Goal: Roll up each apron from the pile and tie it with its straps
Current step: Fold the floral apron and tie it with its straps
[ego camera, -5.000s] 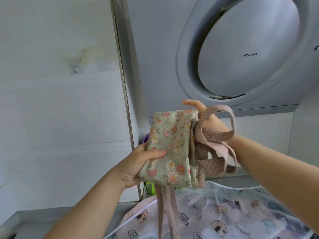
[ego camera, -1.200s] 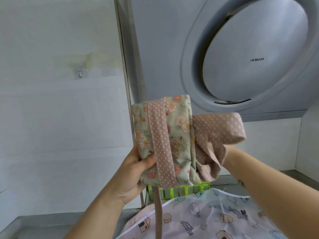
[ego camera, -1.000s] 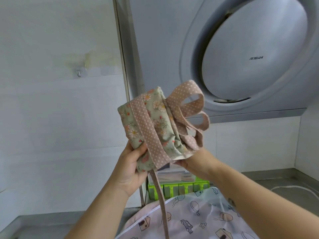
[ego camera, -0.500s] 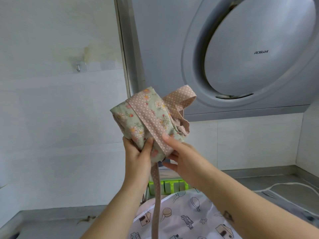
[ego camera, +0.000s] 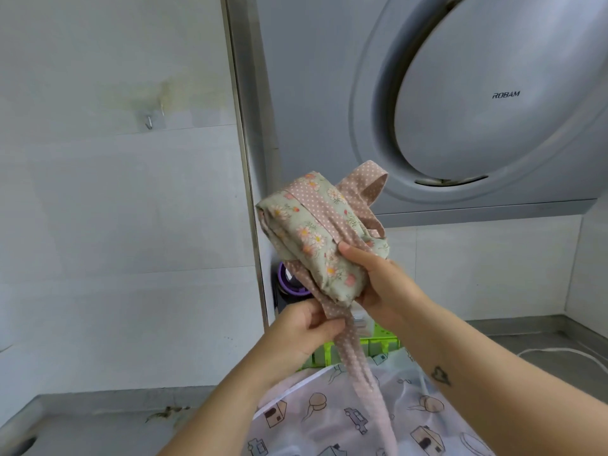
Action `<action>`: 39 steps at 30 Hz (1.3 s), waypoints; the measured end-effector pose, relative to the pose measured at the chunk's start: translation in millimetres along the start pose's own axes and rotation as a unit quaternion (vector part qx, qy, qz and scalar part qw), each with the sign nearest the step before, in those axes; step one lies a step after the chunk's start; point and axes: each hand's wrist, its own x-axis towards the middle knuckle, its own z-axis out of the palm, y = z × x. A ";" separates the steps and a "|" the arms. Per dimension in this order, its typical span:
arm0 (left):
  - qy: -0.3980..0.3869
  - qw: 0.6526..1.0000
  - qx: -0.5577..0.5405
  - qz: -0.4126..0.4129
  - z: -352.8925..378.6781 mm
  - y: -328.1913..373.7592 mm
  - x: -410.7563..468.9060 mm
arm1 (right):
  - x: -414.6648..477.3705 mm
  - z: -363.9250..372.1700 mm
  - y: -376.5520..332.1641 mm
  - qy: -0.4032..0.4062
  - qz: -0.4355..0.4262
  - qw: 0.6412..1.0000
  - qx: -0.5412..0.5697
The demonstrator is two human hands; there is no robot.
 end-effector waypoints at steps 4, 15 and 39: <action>0.038 0.998 0.009 -0.042 -15.4 -0.3 -8.3 | 6.3 -14.6 -13.2 0.039 0.004 0.999 0.011; 0.112 0.962 0.248 0.012 -56.2 8.2 -1.1 | 8.1 -21.7 -19.4 0.103 -0.145 0.980 -0.092; 0.067 0.619 0.701 0.349 -73.0 71.2 8.4 | -5.4 -25.8 8.6 -0.001 -0.240 0.726 -0.644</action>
